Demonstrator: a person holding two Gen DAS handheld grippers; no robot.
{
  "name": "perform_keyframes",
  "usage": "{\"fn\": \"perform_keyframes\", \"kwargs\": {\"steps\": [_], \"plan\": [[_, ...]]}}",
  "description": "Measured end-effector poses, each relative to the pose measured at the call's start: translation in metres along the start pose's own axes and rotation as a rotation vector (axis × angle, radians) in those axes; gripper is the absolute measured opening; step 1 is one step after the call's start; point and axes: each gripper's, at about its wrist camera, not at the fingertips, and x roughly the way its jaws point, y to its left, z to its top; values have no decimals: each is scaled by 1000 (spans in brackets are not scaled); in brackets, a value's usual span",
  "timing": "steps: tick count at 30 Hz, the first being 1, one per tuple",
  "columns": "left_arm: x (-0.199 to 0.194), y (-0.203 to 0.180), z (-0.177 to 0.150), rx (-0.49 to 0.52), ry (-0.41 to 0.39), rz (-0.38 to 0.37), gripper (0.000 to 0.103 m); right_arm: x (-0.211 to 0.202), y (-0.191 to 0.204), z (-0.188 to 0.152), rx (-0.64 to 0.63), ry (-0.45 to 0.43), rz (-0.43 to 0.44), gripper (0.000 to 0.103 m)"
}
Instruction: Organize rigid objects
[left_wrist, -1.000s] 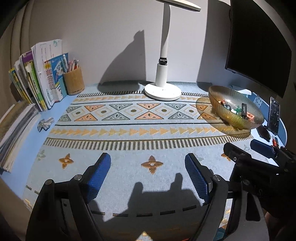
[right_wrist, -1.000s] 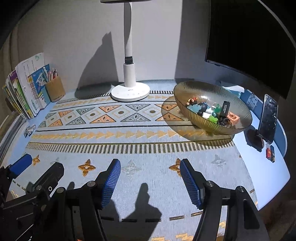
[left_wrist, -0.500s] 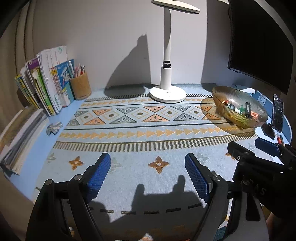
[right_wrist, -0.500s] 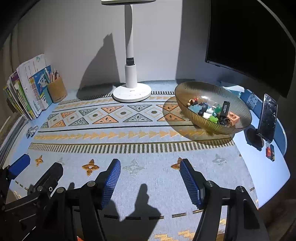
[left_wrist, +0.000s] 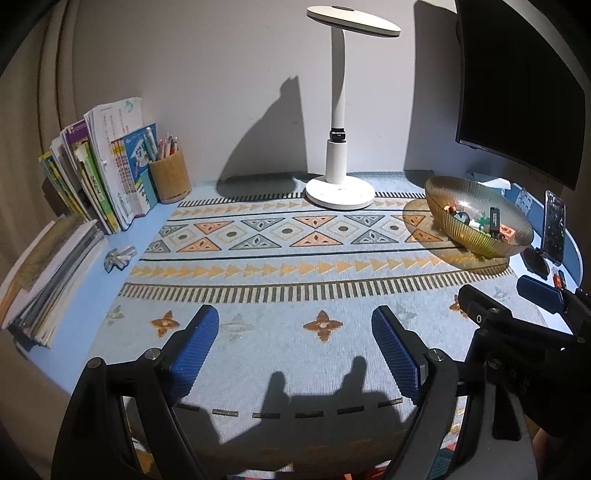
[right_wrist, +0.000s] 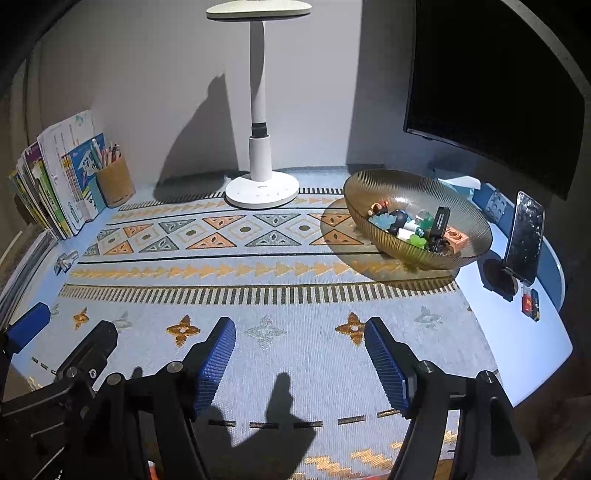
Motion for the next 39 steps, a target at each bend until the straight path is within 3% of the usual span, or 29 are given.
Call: {"fn": "perform_keyframes", "kwargs": {"steps": [17, 31, 39], "plan": [[-3, 3, 0, 10, -19, 38, 84, -2, 5, -1, 7, 3, 2, 72], [4, 6, -1, -3, 2, 24, 84, 3, 6, -2, 12, 16, 7, 72], [4, 11, 0, -20, -38, 49, 84, 9, 12, -4, -11, 28, 15, 72]]}}
